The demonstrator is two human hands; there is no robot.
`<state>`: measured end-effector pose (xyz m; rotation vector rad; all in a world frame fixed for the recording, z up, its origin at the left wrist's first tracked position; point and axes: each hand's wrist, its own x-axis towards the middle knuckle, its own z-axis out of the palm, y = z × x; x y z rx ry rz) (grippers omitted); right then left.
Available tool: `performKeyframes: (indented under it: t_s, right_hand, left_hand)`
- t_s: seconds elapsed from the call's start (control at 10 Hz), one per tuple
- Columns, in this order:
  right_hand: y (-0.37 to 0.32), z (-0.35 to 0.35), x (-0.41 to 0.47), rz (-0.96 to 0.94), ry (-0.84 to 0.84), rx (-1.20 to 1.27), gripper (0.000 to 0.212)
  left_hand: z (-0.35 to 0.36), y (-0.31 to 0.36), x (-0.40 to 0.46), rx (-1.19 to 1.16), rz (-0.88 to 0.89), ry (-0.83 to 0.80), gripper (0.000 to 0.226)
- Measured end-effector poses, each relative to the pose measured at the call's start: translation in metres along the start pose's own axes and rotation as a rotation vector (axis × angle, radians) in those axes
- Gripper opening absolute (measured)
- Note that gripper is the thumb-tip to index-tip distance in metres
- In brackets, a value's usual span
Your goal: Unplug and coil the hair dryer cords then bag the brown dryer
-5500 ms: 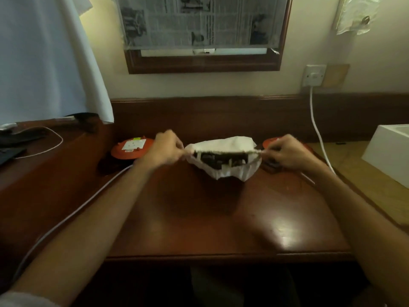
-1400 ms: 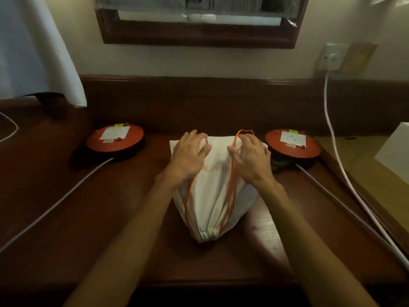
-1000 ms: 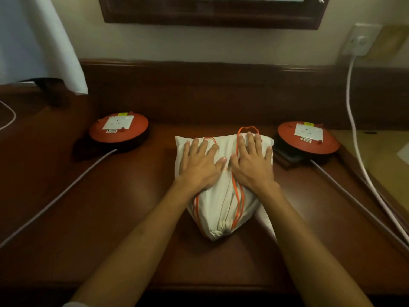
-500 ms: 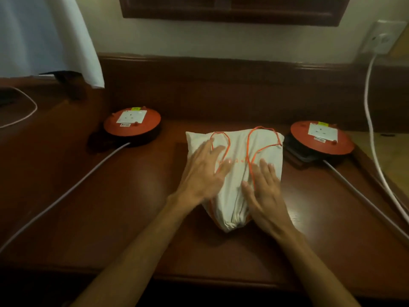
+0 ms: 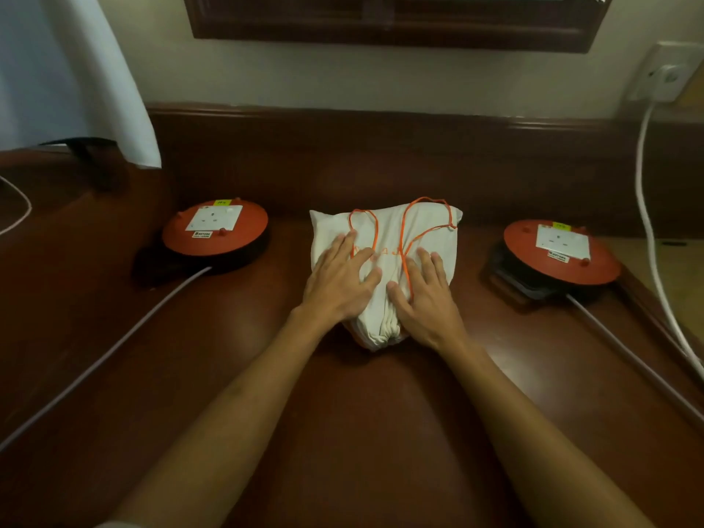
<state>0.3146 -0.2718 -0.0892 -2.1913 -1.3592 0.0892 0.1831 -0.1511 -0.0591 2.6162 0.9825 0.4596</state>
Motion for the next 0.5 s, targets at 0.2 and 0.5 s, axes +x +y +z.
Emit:
performKeyframes:
  t_s: [0.2, 0.5]
  right_hand:
    - [0.000, 0.004, 0.032, 0.016, -0.009, -0.047, 0.071]
    - [0.006, -0.022, 0.025, -0.035, -0.040, 0.351, 0.081]
  left_hand:
    - [-0.003, -0.012, 0.036, 0.062, -0.006, -0.037, 0.054]
    - [-0.014, -0.021, 0.014, -0.155, 0.026, 0.219, 0.075]
